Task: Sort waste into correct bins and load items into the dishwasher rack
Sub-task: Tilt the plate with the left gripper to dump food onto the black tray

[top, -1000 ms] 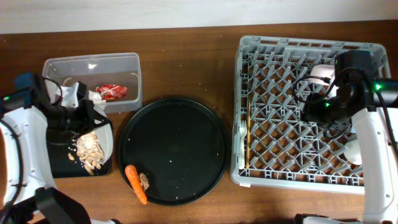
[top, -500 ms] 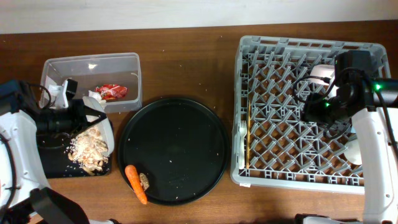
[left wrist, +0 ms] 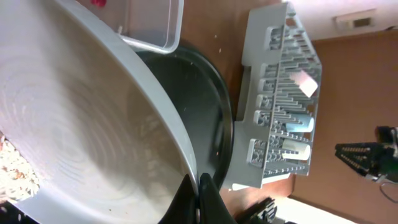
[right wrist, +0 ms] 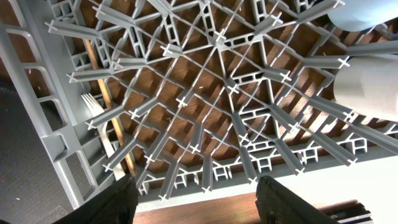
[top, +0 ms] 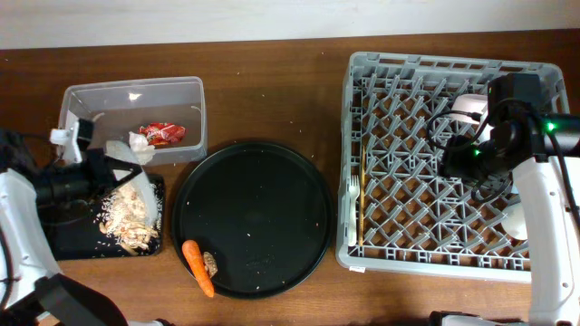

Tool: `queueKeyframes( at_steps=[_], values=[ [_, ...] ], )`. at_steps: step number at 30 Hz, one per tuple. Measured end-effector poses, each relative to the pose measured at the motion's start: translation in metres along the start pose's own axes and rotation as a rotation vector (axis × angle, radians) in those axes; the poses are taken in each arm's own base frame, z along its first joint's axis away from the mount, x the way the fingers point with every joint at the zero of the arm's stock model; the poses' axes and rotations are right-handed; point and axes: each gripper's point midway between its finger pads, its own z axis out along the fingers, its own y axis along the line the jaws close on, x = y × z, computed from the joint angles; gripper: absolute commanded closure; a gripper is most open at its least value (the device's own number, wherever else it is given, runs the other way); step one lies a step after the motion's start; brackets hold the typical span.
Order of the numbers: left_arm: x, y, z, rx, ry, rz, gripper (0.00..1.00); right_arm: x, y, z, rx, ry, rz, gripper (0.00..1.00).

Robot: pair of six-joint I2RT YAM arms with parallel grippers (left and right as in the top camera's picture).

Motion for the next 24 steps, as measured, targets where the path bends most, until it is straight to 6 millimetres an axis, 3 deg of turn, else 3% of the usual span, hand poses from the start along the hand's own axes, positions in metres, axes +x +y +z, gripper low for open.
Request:
queueKeyframes(
  at_steps=[6,15,24],
  values=[
    [0.002,-0.013,0.000,0.137,-0.040,0.060,1.00,0.000,0.000,0.000,0.000,0.000,0.000,0.35],
    [0.008,0.009,-0.014,0.216,-0.134,-0.005,1.00,0.000,0.000,0.000,0.000,0.001,0.000,0.35],
    [0.009,0.006,-0.022,0.253,-0.155,-0.052,1.00,0.000,0.000,0.000,0.000,0.000,0.000,0.36]
  ],
)
